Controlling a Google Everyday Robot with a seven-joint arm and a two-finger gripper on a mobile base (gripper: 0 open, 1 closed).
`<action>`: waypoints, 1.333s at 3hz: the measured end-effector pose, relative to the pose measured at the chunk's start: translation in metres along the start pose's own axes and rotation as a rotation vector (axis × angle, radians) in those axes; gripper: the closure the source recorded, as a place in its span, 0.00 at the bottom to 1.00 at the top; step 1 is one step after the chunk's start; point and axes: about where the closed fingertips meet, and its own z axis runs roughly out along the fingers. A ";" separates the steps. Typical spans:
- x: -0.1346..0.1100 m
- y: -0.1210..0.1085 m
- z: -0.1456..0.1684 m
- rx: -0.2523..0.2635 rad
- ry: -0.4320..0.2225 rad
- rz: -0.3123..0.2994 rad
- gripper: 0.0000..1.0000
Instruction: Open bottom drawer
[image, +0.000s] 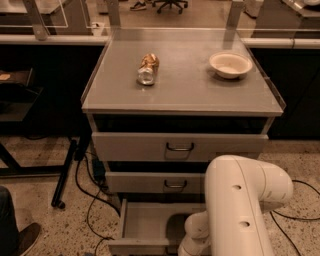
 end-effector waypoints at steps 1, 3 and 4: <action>0.006 0.017 0.003 -0.016 -0.003 -0.027 0.00; 0.004 0.019 0.002 -0.016 -0.003 -0.027 0.00; 0.014 0.033 0.008 -0.037 0.001 -0.024 0.00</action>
Offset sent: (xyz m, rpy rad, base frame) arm -0.2838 -0.1295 0.0335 0.0446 0.3044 0.0526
